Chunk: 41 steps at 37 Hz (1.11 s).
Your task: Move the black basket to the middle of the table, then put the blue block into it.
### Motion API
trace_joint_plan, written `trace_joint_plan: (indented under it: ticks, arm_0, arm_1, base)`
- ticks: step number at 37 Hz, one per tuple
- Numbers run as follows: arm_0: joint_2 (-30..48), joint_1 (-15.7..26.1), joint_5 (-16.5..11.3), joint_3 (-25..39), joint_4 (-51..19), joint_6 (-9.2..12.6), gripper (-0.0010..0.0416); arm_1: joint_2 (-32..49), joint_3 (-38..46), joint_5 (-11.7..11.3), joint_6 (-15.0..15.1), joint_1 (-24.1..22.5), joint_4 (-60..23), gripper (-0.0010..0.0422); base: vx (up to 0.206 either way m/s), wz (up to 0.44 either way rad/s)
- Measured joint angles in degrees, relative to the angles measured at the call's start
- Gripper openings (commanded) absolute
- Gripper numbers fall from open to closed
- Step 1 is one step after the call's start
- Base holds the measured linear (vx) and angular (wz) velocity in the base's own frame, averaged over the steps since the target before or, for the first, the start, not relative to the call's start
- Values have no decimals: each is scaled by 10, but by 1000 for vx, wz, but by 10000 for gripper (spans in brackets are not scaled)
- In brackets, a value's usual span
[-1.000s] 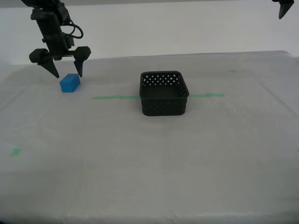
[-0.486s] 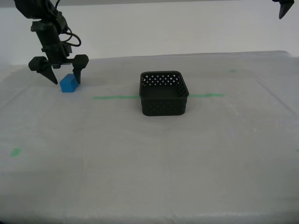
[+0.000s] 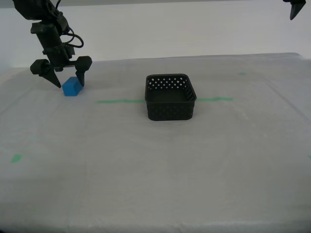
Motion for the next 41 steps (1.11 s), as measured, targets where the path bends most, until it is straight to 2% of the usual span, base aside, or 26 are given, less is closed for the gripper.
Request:
trace_joint_plan:
  ticks: [25,32,41]
  arm_0:
    - [0,0,0,0,0,0,351]
    - [0,0,0,0,0,0,350]
    - [0,1,0,0,0,0,350]
  arm_1:
    - [0,0,0,9,-1,-12,395]
    - [0,0,0,11,-1,-13,351]
    - [0,0,11,13,-2,-16,266]
  base:
    - [0,0]
    - [0,0]
    - [0,0]
